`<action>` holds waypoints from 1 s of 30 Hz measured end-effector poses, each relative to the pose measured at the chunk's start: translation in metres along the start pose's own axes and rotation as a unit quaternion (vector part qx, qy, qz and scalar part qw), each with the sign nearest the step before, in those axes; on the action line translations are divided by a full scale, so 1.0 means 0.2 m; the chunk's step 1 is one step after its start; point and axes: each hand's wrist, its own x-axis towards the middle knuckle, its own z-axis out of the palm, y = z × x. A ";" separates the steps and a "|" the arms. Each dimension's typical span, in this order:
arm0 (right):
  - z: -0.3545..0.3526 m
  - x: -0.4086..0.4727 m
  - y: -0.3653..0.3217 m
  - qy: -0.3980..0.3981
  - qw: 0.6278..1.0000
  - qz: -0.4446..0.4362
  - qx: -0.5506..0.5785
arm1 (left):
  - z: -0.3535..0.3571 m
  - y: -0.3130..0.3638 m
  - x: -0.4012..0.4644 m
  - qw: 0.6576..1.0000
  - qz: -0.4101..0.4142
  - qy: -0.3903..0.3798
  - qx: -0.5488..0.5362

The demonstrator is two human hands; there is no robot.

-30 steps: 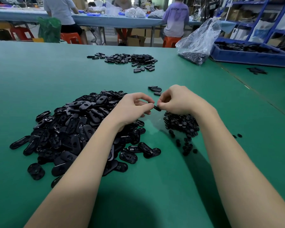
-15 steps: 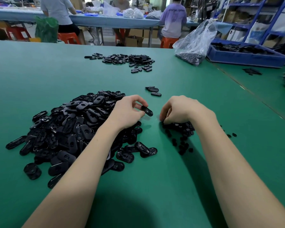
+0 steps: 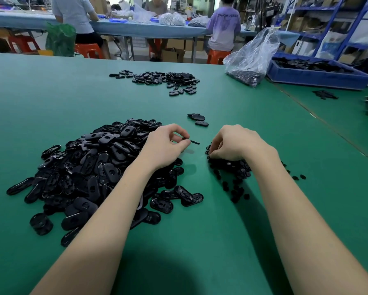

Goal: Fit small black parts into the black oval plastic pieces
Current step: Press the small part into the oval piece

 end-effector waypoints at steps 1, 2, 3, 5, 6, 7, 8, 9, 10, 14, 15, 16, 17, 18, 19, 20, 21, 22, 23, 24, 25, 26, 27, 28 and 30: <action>0.00 0.00 0.00 0.002 1.000 -0.007 0.007 | 0.00 0.00 0.00 1.000 0.000 0.002 -0.010; -0.01 0.01 0.01 0.003 0.999 -0.017 0.033 | 0.00 0.00 0.00 1.000 -0.003 0.003 -0.023; -0.01 0.01 0.02 0.004 0.996 -0.029 0.079 | 0.00 0.00 0.00 0.999 -0.009 0.005 -0.039; -0.03 0.01 0.03 0.008 0.980 -0.058 0.188 | 0.00 0.00 0.01 0.997 -0.028 0.006 -0.078; -0.04 0.01 0.03 0.010 0.970 -0.072 0.234 | 0.00 0.00 0.01 0.994 -0.038 0.005 -0.103; -0.04 0.01 0.03 0.011 0.958 -0.081 0.275 | 0.00 0.00 0.01 0.990 -0.048 0.003 -0.135; -0.05 0.01 0.04 0.011 0.947 -0.084 0.311 | 0.00 0.00 0.01 0.984 -0.056 0.000 -0.167; -0.05 0.00 0.04 0.008 0.937 -0.085 0.340 | 0.00 0.00 0.01 0.980 -0.060 -0.004 -0.192; -0.05 0.00 0.03 0.005 0.930 -0.085 0.359 | 0.00 0.01 0.01 0.976 -0.062 -0.007 -0.209; -0.05 -0.01 0.03 -0.005 0.919 -0.079 0.386 | -0.01 0.02 0.01 0.965 -0.075 -0.024 -0.250; -0.05 -0.01 0.03 -0.005 0.918 -0.076 0.390 | -0.01 0.03 0.01 0.961 -0.081 -0.028 -0.264; -0.05 -0.01 0.03 -0.002 0.917 -0.073 0.392 | -0.01 0.03 0.01 0.956 -0.087 -0.031 -0.278; -0.05 0.00 0.03 0.002 0.917 -0.069 0.394 | -0.01 0.03 0.01 0.952 -0.091 -0.034 -0.291; -0.05 0.00 0.02 0.006 0.917 -0.065 0.393 | -0.01 0.04 0.01 0.947 -0.095 -0.038 -0.303; -0.05 0.00 0.02 0.010 0.918 -0.062 0.392 | -0.01 0.04 0.01 0.943 -0.097 -0.041 -0.314; -0.05 0.00 0.02 0.012 0.919 -0.059 0.390 | -0.01 0.04 0.01 0.940 -0.099 -0.044 -0.323; -0.04 0.00 0.01 0.015 0.919 -0.058 0.389 | -0.01 0.04 0.01 0.938 -0.100 -0.046 -0.330; -0.04 0.00 0.01 0.018 0.919 -0.059 0.389 | -0.01 0.04 0.01 0.936 -0.098 -0.048 -0.334; -0.04 0.00 0.01 0.022 0.919 -0.060 0.389 | -0.01 0.04 0.01 0.935 -0.097 -0.052 -0.336; -0.04 0.00 0.00 0.026 0.918 -0.061 0.392 | -0.01 0.04 0.01 0.935 -0.095 -0.055 -0.336; -0.04 0.00 0.00 0.030 0.916 -0.061 0.395 | -0.01 0.04 0.01 0.936 -0.094 -0.057 -0.334; -0.03 0.00 -0.01 0.034 0.915 -0.058 0.397 | -0.01 0.03 0.01 0.937 -0.091 -0.058 -0.331; -0.03 0.01 -0.01 0.039 0.916 -0.054 0.397 | -0.01 0.03 0.01 0.938 -0.089 -0.060 -0.329; -0.03 0.01 -0.02 0.043 0.917 -0.049 0.394 | -0.01 0.03 0.01 0.939 -0.087 -0.062 -0.328; -0.02 0.01 -0.03 0.050 0.916 -0.043 0.395 | -0.01 0.04 0.01 0.939 -0.082 -0.065 -0.328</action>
